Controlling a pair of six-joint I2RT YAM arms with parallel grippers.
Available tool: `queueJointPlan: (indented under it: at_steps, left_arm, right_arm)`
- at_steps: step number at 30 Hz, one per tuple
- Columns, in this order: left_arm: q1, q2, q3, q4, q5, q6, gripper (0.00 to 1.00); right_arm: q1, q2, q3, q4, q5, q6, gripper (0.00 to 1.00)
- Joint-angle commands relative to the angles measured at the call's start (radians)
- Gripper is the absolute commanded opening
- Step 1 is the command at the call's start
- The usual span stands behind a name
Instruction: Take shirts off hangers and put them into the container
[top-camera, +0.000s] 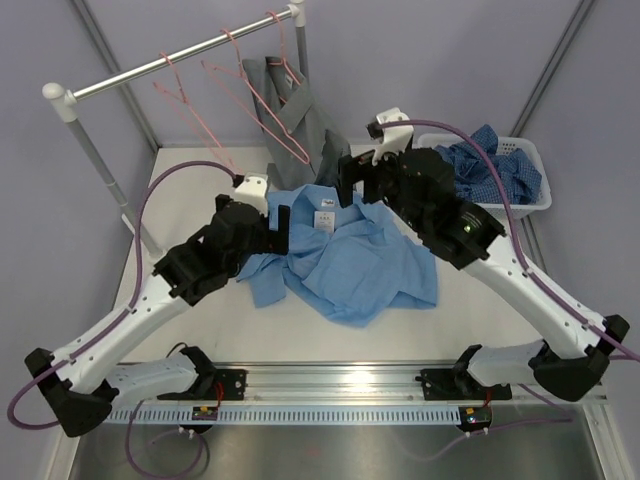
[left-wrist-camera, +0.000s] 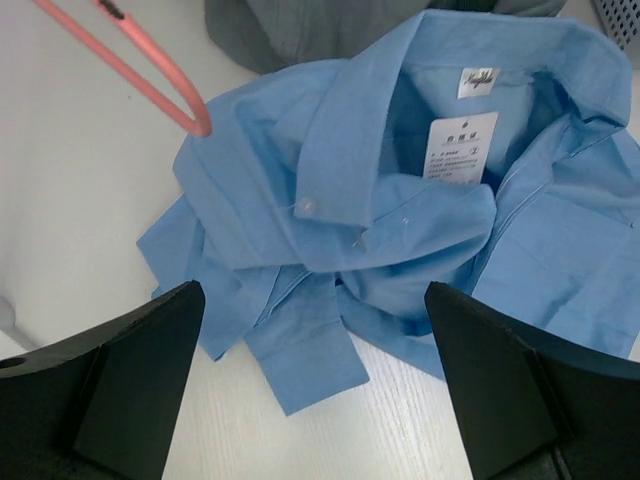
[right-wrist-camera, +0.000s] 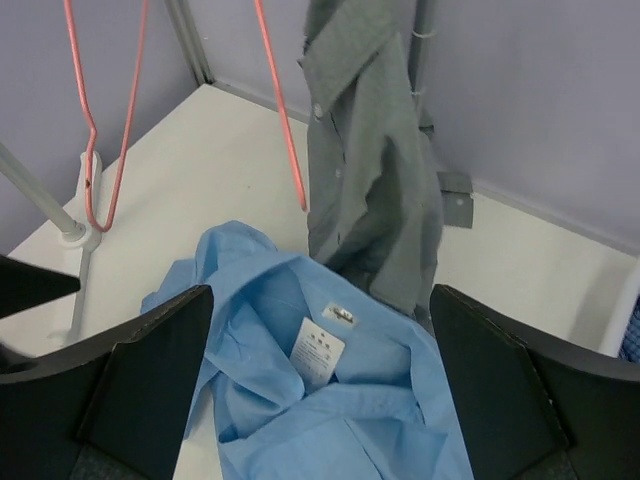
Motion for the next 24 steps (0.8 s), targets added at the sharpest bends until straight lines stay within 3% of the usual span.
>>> queueJointPlan:
  at_steps: [1, 10, 13, 14, 16, 17, 20, 21, 24]
  left_arm:
    - [0.004, 0.092, 0.066, 0.177, 0.014, 0.052, 0.99]
    - [0.026, 0.449, 0.173, 0.238, -0.118, 0.104, 0.94]
    - [0.038, 0.503, 0.187, 0.250, -0.135, 0.095, 0.80]
    - [0.038, 0.529, 0.190, 0.250, -0.142, 0.092, 0.64]
    - [0.038, 0.538, 0.193, 0.249, -0.104, 0.084, 0.48]
    - [0.036, 0.532, 0.190, 0.250, -0.078, 0.067, 0.30]
    - [0.024, 0.516, 0.173, 0.250, 0.048, 0.028, 0.06]
    - [0.001, 0.502, 0.170, 0.250, 0.075, 0.020, 0.00]
    - [-0.060, 0.470, 0.176, 0.252, 0.176, -0.020, 0.00]
  right_arm:
    - [0.002, -0.082, -0.167, -0.020, 0.120, 0.079, 0.99]
    - [-0.005, -0.235, -0.445, -0.026, 0.124, 0.205, 1.00]
    - [-0.013, -0.237, -0.505, -0.025, 0.105, 0.243, 0.99]
    - [-0.018, -0.235, -0.521, -0.020, 0.090, 0.254, 1.00]
    - [-0.031, -0.232, -0.568, -0.010, 0.062, 0.288, 1.00]
    - [-0.038, -0.234, -0.585, 0.000, 0.053, 0.300, 0.99]
    - [-0.074, -0.248, -0.645, 0.015, 0.016, 0.354, 1.00]
    - [-0.087, -0.257, -0.659, 0.017, 0.009, 0.364, 0.99]
    - [-0.133, -0.310, -0.713, 0.017, -0.008, 0.391, 0.99]
